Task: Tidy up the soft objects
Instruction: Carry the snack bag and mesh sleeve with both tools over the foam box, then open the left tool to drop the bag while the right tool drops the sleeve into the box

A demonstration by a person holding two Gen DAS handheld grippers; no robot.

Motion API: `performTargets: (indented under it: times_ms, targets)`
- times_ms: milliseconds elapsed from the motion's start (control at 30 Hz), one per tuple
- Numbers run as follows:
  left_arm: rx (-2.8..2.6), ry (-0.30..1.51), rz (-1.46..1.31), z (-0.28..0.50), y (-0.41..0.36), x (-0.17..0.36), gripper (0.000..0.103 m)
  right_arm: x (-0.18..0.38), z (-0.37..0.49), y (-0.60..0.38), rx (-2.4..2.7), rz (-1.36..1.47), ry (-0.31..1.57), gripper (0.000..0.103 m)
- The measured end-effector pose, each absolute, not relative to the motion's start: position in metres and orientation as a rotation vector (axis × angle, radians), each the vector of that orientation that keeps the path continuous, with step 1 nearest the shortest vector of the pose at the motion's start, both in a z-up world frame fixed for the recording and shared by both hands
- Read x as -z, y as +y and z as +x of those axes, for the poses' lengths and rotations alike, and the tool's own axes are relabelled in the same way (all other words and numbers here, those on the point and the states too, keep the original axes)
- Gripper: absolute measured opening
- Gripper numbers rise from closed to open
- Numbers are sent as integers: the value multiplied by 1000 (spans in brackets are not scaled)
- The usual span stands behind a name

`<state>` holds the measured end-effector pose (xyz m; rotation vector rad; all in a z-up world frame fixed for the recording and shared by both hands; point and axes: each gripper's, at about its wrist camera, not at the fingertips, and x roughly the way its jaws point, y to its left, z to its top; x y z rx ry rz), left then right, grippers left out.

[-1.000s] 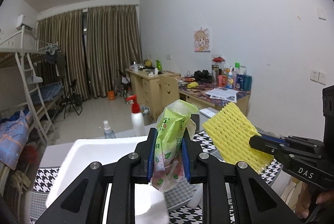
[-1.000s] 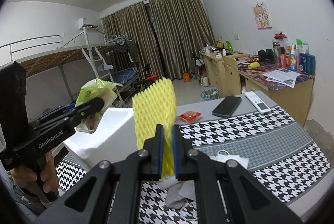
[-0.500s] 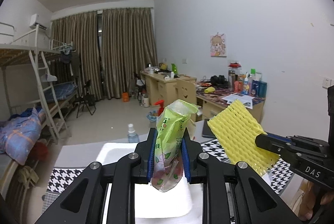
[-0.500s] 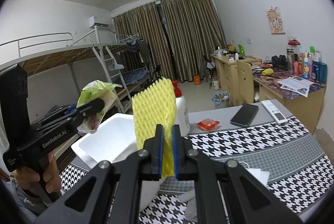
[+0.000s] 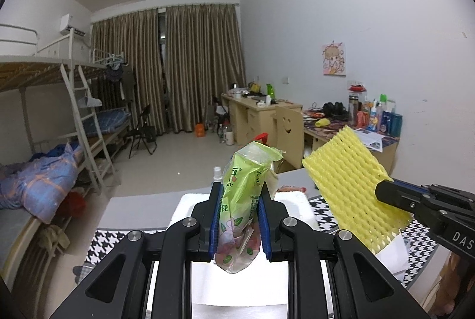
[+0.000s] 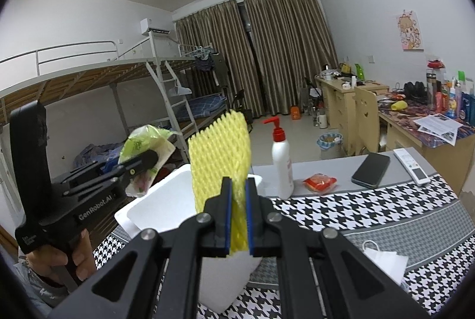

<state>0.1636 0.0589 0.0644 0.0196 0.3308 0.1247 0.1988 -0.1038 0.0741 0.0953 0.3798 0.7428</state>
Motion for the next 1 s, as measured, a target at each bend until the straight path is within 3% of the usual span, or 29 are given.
performTargets:
  times_ms: [567,633,700,900,1000]
  targets:
    - [-144,397,-10,177,78,-48,26,-73,203,-82,-775,81,403,11]
    - [-140,408,-10,179,78,-48,33,-74,201,-81,-773,78,405,11]
    - [-135,411,-11,180,79,-48,54,-74,201,-80,-774,76,406,11]
    - [-139,388,-20,176,83,-48,96,-75,202,-79,-771,80,404,11]
    - [-151,364,-25,171,85,-50,101,-73,203,-79,-769,78,403,11]
